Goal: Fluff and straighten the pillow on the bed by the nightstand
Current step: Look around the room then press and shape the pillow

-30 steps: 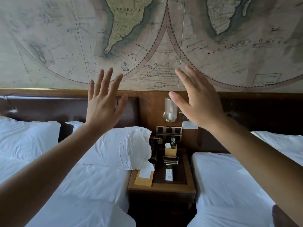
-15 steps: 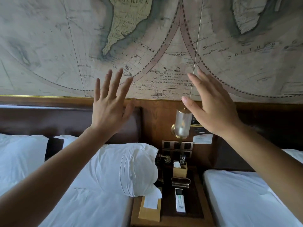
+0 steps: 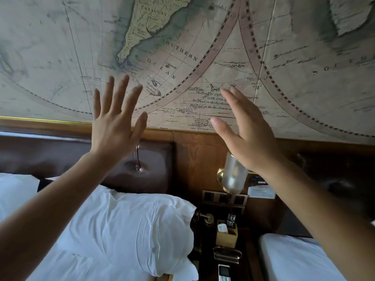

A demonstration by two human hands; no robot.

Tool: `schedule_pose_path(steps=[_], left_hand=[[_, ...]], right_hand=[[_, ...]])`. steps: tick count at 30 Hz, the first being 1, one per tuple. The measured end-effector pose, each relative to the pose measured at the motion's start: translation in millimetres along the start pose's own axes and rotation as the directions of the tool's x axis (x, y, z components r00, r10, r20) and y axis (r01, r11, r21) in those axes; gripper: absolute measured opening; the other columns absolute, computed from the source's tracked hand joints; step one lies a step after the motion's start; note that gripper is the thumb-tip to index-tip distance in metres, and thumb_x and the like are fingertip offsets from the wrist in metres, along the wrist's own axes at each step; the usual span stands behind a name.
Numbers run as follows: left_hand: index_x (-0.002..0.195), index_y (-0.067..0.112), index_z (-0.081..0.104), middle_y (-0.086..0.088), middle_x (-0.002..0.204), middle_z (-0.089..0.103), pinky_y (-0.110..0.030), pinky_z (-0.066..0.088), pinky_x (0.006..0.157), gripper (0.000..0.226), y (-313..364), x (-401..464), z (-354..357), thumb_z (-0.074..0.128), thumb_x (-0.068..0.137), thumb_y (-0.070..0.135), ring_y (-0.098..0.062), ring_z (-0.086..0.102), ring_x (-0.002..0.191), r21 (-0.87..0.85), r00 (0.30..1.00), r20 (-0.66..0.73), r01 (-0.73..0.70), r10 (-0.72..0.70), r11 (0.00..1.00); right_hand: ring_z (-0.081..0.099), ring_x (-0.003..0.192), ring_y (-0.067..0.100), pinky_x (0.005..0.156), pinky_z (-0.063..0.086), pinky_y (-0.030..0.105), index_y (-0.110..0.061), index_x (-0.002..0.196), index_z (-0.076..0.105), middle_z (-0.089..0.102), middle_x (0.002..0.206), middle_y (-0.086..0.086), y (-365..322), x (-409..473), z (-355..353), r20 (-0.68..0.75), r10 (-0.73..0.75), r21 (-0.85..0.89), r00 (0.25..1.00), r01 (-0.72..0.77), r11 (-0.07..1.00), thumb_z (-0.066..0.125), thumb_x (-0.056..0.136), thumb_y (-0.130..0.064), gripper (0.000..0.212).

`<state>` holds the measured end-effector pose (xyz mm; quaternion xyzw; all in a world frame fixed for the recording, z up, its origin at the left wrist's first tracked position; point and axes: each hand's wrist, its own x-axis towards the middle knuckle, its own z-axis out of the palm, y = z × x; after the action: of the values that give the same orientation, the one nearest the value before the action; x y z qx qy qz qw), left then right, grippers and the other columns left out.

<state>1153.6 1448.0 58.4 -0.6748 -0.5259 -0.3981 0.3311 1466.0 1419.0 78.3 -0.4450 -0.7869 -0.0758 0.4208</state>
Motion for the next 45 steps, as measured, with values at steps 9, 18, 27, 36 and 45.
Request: schedule_pose_path(steps=[9, 18, 27, 36, 45], left_hand=[[0.164, 0.021, 0.03, -0.008, 0.175, 0.018, -0.063, 0.008, 0.129, 0.062, -5.5, 20.6, 66.0, 0.033, 0.109, 0.05, -0.037, 0.008, 0.163, 0.111, 0.997, -0.053, 0.066, -0.061, 0.992], [0.162, 0.02, 0.035, -0.009, 0.174, 0.022, -0.066, 0.012, 0.127, 0.058, -46.0, -8.1, 119.9, 0.038, 0.11, 0.045, -0.039, 0.012, 0.162, 0.19, 0.998, -0.041, 0.048, -0.041, 0.981], [0.161, 0.018, 0.039, -0.009, 0.174, 0.021, -0.062, 0.013, 0.129, 0.065, -102.4, -62.1, 176.2, 0.032, 0.107, 0.054, -0.036, 0.01, 0.163, 0.142, 0.952, 0.229, 0.174, -0.204, 0.974], [0.162, 0.024, 0.035, -0.004, 0.174, 0.022, -0.054, 0.014, 0.131, 0.062, -170.8, -160.3, 246.8, 0.031, 0.107, 0.054, -0.03, 0.009, 0.164, 0.054, 0.834, 0.485, 0.272, -0.264, 0.961], [0.155, 0.026, 0.048, -0.001, 0.17, 0.035, -0.063, 0.017, 0.128, 0.058, -143.9, -260.5, 332.0, 0.034, 0.107, 0.054, -0.037, 0.016, 0.162, 0.031, 0.645, 0.726, 0.317, -0.24, 0.948]], right_hand=[[0.013, 0.16, 0.024, 0.127, 0.02, 0.049, -0.028, 0.163, 0.024, 0.017, 0.172, 0.003, 72.3, 65.3, 60.4, 0.009, -0.139, -0.053, 0.99, 0.139, 0.989, 0.037, 0.104, -0.06, 0.068], [0.013, 0.16, 0.027, 0.126, 0.021, 0.053, -0.023, 0.161, 0.03, 0.019, 0.172, 0.005, 96.9, 90.3, 122.4, 0.025, -0.167, 0.041, 0.986, 0.166, 0.985, 0.041, 0.103, -0.056, 0.068], [0.018, 0.159, 0.023, 0.126, 0.023, 0.049, -0.019, 0.16, 0.033, 0.021, 0.171, 0.008, 99.4, 98.9, 211.9, 0.111, -0.15, 0.109, 0.983, 0.138, 0.984, 0.047, 0.104, -0.048, 0.065], [0.017, 0.159, 0.013, 0.124, 0.03, 0.052, -0.029, 0.161, 0.029, 0.02, 0.172, -0.003, 98.7, 27.4, 320.3, 0.332, 0.041, 0.194, 0.942, -0.111, 0.975, 0.047, 0.102, -0.052, 0.066], [0.012, 0.159, 0.016, 0.126, 0.022, 0.045, -0.032, 0.162, 0.026, 0.016, 0.172, -0.004, 114.7, -65.4, 419.1, 0.647, 0.234, 0.052, 0.726, -0.347, 0.936, 0.05, 0.101, -0.053, 0.068]])
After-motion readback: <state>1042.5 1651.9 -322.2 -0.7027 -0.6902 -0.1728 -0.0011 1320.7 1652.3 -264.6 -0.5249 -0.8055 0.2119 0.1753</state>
